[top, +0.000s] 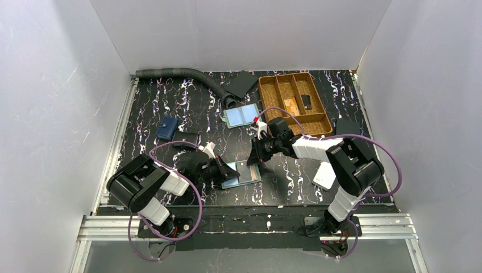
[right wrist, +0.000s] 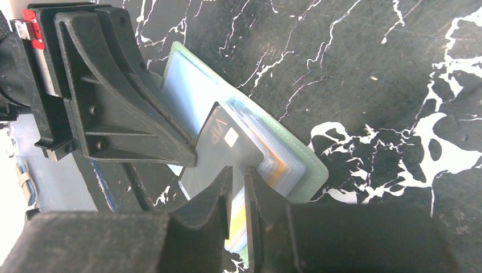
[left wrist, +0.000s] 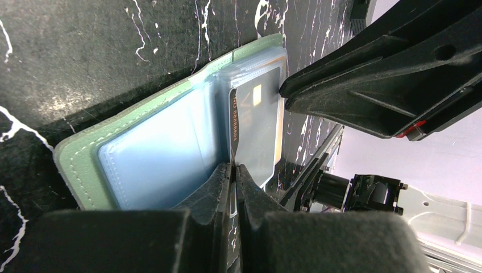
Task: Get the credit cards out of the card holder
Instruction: Remove the credit card from the card holder.
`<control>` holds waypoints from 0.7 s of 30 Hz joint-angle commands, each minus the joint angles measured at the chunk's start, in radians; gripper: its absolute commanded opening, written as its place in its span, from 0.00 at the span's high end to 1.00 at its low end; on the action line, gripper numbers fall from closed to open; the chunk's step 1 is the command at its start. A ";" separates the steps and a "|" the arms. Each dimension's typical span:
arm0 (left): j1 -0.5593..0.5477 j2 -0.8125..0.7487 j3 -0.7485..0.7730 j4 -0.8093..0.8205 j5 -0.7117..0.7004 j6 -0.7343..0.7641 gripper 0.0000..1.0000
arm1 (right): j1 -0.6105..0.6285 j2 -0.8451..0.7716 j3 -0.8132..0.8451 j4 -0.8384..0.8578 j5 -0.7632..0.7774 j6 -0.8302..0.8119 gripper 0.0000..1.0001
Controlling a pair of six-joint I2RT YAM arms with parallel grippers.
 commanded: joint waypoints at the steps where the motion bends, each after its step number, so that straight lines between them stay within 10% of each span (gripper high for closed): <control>1: 0.009 0.003 -0.012 -0.018 -0.014 0.018 1.00 | 0.004 -0.021 -0.002 -0.007 0.030 -0.014 0.78; 21: 0.014 0.006 -0.016 -0.006 -0.005 0.014 0.96 | 0.014 0.039 -0.002 -0.009 0.028 0.015 0.78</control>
